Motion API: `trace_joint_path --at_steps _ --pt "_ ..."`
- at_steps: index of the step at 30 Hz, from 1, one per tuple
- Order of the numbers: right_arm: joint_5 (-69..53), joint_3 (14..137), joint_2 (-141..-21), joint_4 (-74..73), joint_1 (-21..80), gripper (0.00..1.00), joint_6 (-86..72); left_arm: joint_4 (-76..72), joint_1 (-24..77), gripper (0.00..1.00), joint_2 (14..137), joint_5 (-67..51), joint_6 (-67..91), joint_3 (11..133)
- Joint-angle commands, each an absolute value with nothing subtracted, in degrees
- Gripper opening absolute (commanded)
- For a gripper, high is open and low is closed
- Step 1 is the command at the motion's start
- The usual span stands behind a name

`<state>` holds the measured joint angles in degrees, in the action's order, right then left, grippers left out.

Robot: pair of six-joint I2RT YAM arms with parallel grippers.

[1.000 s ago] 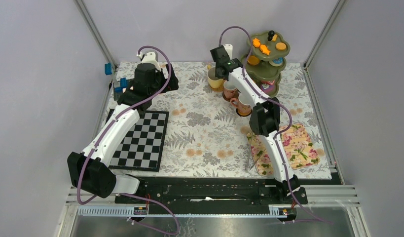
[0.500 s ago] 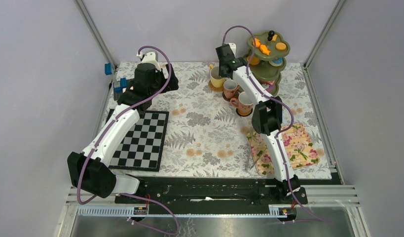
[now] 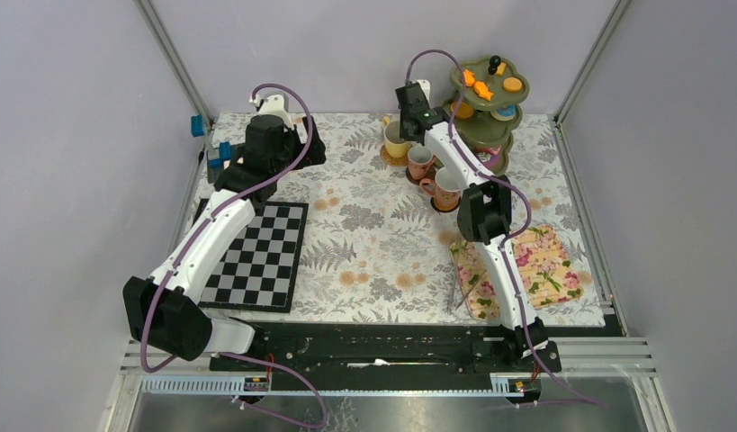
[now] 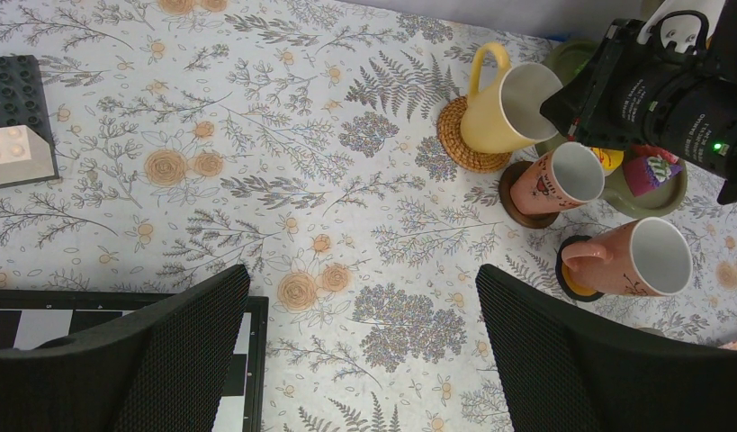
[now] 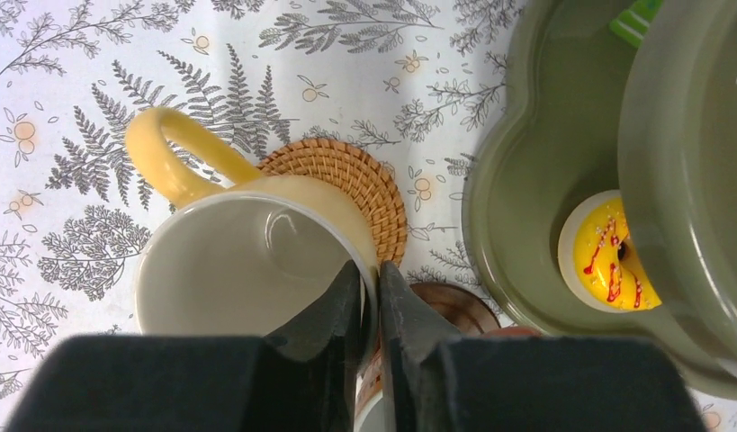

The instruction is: Serve the afternoon tea

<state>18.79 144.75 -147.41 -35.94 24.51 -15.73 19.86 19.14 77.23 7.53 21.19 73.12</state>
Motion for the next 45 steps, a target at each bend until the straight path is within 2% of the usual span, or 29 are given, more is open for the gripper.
trace_joint_path --at_steps 1,5,11,18,21,24,27,31,39,42,45 --pt "17.51 149.87 -147.60 -31.31 24.26 0.23 -14.27 18.02 19.34 0.99 77.34 7.92 20.92 74.71" --pt "16.71 150.26 -145.66 -32.34 24.26 0.51 -13.28 17.87 19.34 0.99 77.40 7.99 20.83 74.50" --pt "15.44 152.09 -138.42 -37.22 24.39 0.79 -12.25 17.05 19.34 0.99 77.02 7.97 20.68 73.71" --pt "6.95 145.34 -122.40 -47.26 24.60 0.98 -13.29 15.15 19.33 0.99 76.45 7.75 20.32 72.07" --pt "2.92 133.53 -111.01 -47.42 25.38 0.99 -13.52 12.68 19.34 0.99 75.08 6.10 20.13 70.31" --pt "0.22 116.47 -98.01 -41.65 26.06 1.00 -13.64 9.26 19.41 0.99 72.95 3.48 20.04 68.08" --pt "0.42 99.37 -83.17 -34.91 26.06 1.00 -13.48 6.21 20.17 0.99 70.73 1.81 19.95 66.25" --pt "4.75 83.37 -64.07 -29.73 26.02 1.00 -14.10 5.96 21.09 0.99 69.09 -1.58 22.26 67.60" --pt "23.17 71.60 -34.77 -27.54 26.02 1.00 -11.99 5.43 21.18 0.99 64.34 -8.91 29.45 74.60" --pt "26.40 70.94 -29.73 -25.46 26.02 1.00 -9.98 3.99 21.18 0.99 61.67 -8.31 29.53 75.91" --pt "27.93 74.09 -29.84 -27.00 26.02 1.00 -8.90 2.54 21.14 0.99 58.70 -6.78 29.17 75.88"
